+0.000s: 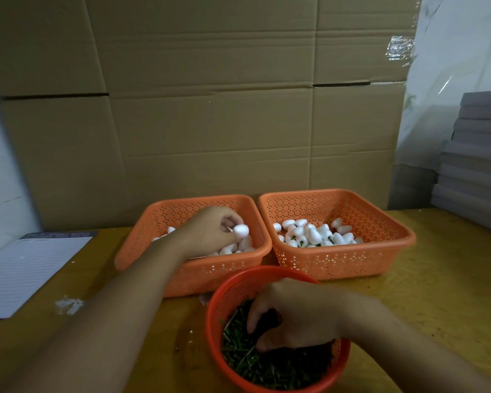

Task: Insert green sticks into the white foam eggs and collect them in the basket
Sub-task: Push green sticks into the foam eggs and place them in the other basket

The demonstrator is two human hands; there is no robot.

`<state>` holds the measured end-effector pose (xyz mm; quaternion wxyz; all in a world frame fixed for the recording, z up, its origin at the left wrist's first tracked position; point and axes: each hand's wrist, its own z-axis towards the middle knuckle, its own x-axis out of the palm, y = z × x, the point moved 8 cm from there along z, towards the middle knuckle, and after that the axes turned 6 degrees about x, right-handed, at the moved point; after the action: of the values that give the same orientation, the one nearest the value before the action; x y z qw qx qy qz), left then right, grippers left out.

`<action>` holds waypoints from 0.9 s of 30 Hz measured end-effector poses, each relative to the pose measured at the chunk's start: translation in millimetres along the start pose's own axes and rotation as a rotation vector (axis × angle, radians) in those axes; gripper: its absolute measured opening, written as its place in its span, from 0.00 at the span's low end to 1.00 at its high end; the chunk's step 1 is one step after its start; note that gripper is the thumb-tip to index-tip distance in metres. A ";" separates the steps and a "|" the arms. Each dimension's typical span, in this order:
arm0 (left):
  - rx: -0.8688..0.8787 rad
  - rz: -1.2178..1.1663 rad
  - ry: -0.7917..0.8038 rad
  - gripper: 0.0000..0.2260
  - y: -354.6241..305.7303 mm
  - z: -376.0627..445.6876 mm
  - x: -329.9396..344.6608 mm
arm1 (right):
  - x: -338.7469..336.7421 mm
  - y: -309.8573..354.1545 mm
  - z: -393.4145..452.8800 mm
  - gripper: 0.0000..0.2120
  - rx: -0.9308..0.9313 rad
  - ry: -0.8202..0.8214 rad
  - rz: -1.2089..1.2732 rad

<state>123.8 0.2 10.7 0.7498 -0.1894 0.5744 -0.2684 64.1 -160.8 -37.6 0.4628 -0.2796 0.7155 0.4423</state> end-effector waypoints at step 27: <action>0.217 -0.325 -0.290 0.14 -32.9 -81.1 -23.6 | -15.2 -3.5 10.2 0.05 -0.056 -0.370 0.151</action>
<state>35.0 -9.0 26.3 0.7874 -0.2341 0.3905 -0.4156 77.5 -153.4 -26.9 0.5439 -0.1519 0.6246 0.5395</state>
